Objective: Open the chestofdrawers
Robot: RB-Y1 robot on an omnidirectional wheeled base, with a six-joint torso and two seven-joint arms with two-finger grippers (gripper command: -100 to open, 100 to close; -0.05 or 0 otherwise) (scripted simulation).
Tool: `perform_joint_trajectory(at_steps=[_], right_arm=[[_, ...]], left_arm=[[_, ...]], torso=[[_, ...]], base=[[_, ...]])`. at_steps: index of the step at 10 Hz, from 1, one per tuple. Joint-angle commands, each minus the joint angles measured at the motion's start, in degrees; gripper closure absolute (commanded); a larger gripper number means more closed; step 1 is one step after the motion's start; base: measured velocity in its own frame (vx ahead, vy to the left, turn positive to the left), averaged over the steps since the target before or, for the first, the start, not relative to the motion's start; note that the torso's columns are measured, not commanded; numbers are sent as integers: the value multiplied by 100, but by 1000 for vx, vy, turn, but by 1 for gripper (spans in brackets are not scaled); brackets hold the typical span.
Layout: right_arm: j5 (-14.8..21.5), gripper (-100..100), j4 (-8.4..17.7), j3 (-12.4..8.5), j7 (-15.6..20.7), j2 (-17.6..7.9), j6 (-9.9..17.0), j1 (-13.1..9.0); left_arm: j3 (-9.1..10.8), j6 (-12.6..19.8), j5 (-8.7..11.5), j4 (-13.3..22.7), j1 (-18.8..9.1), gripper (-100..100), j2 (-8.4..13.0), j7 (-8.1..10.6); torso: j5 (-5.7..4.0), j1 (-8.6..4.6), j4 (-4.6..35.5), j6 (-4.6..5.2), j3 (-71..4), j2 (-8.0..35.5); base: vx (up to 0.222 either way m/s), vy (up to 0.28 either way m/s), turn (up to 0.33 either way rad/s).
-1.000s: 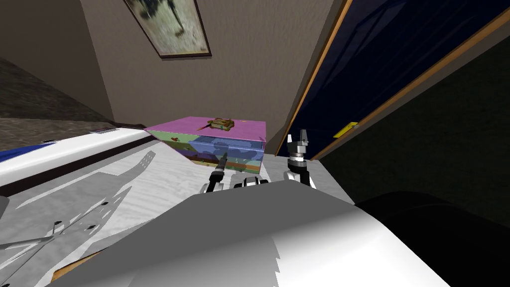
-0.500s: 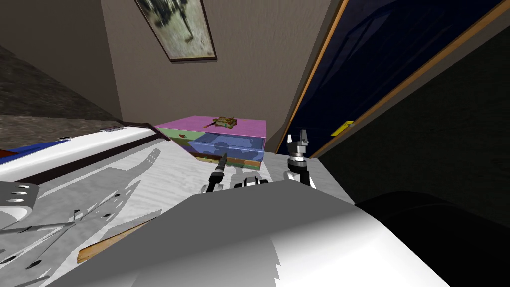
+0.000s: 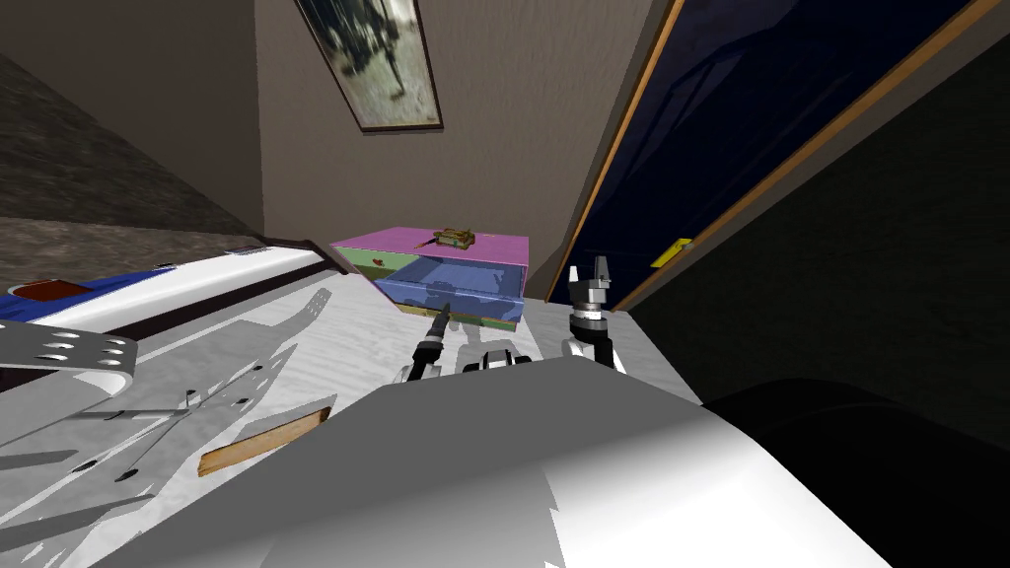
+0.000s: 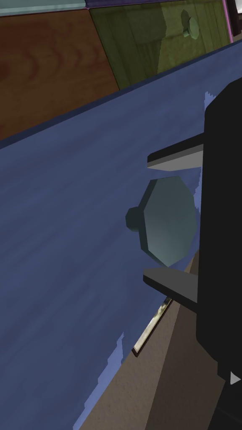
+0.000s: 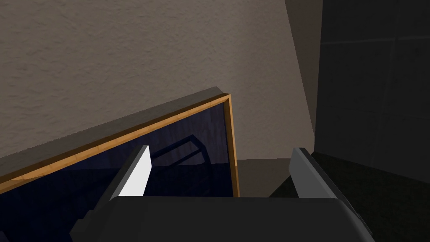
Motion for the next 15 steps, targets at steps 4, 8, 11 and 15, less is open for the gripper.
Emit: perform_joint_trajectory(at_steps=[4,8,11,15], right_arm=[[0,0,0,0,0,0,0,0],[0,0,0,0,0,-1,0,1],[0,0,0,0,0,-1,0,1],[0,0,0,0,0,0,0,1]], left_arm=[[26,95,71,441,-696,-100,160,127],[31,605,101,128,-894,-100,299,269],[35,988,123,-107,-1042,-100,404,375],[8,1121,137,-31,-981,0,438,418]], torso=[[13,0,-8,20,15,19],[1,19,9,-3,13,22],[-14,3,38,-3,33,56],[-12,0,33,-1,32,54]], base=[[-69,-4,29],[-47,1,-20],[-45,-4,-18],[-15,-1,-7]])
